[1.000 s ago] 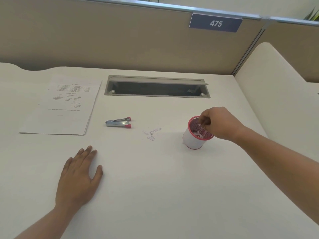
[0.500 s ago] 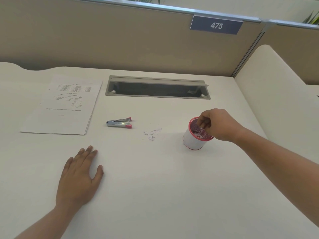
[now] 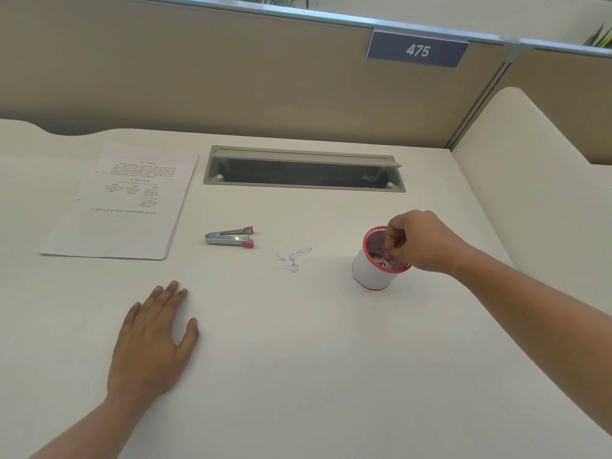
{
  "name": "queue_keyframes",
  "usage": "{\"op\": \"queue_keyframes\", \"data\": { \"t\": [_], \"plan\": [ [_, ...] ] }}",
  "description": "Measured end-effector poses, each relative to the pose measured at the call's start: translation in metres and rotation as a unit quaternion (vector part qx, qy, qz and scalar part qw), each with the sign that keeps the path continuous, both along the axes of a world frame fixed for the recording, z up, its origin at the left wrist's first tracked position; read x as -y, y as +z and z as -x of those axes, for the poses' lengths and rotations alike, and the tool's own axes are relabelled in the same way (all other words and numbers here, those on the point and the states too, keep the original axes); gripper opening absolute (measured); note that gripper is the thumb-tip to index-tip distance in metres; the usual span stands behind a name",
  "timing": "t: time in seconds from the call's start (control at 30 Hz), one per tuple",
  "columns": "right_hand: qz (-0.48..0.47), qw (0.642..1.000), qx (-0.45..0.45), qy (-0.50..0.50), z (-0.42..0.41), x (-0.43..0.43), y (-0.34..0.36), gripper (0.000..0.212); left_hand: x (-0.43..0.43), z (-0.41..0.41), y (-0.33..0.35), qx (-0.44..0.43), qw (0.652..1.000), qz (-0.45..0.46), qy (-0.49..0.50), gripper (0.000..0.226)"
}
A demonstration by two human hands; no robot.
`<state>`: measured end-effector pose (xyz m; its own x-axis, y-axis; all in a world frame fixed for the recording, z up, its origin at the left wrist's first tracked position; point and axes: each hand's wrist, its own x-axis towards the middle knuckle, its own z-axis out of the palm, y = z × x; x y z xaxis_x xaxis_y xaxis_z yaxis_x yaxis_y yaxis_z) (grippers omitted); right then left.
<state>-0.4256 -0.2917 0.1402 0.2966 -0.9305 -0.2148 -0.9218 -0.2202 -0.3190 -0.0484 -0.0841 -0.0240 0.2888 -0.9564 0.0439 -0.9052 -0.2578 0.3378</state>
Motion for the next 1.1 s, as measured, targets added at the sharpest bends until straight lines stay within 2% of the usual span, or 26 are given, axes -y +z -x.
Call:
{"op": "queue_keyframes", "data": {
  "t": [0.1, 0.37, 0.5, 0.63, 0.83, 0.9, 1.1],
  "plan": [
    [-0.005, 1.000, -0.002, 0.001, -0.001, 0.000, 0.000, 0.012, 0.000, 0.000, 0.000, -0.001, 1.000, 0.000, 0.000, 0.069],
    [-0.004, 1.000, 0.003, 0.006, 0.002, 0.002, 0.003, 0.028, 0.000, 0.000, 0.000, -0.001, 1.000, 0.000, 0.001, 0.069],
    [-0.073, 0.988, 0.121, -0.064, 0.003, 0.006, 0.007, 0.043, 0.000, 0.000, -0.001, 0.001, 1.000, 0.001, -0.001, 0.069],
    [-0.111, 0.974, 0.174, -0.095, 0.005, 0.006, 0.010, 0.039, 0.000, -0.001, -0.001, -0.001, 1.000, 0.005, -0.003, 0.069],
    [-0.044, 0.992, 0.092, -0.072, 0.001, 0.006, 0.005, 0.014, -0.001, -0.001, -0.001, -0.004, 1.000, 0.003, 0.003, 0.068],
    [-0.001, 0.995, 0.084, -0.056, -0.007, 0.002, 0.005, 0.014, -0.001, -0.001, -0.001, -0.003, 1.000, 0.005, 0.004, 0.067],
    [0.085, 0.980, 0.179, -0.010, -0.052, -0.020, 0.003, 0.027, 0.001, 0.000, -0.001, -0.005, 1.000, 0.005, 0.004, 0.066]
  ]
}}
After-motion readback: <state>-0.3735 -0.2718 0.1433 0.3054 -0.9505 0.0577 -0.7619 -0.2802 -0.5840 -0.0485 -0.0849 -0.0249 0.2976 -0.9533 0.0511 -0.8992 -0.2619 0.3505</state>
